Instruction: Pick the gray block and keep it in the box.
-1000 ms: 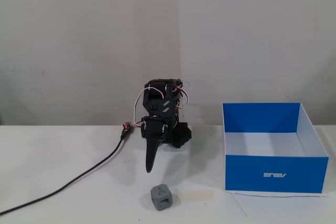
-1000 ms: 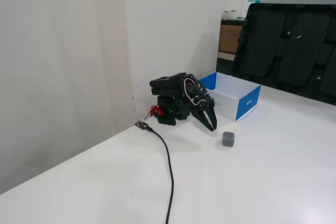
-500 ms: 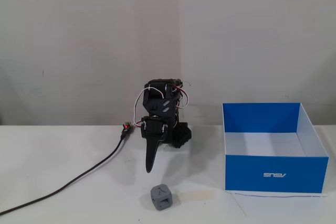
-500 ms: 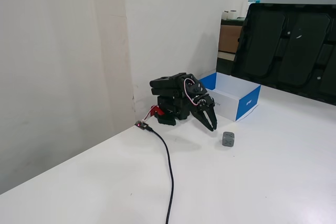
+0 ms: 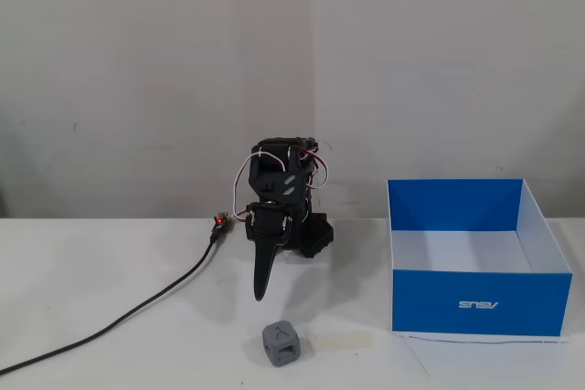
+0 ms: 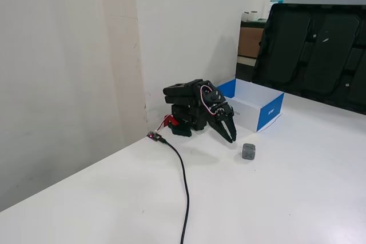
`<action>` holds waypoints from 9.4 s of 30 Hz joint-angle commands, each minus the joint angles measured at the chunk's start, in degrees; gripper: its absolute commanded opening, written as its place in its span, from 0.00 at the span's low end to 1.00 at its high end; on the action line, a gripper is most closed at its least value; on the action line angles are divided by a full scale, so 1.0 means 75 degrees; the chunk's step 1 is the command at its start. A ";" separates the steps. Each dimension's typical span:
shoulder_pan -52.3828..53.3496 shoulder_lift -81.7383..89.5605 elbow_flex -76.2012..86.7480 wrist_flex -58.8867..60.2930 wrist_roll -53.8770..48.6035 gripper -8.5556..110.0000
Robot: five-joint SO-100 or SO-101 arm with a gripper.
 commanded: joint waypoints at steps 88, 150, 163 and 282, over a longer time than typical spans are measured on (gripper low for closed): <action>-0.0832 -1.1883 -0.6844 -0.0750 -0.1453 0.28; -0.6879 -0.9293 -0.9773 0.2004 0.0000 0.13; -0.8473 -1.0348 -0.9832 0.1641 0.0270 0.14; 0.0258 0.0902 -0.0082 0.0539 0.0129 0.07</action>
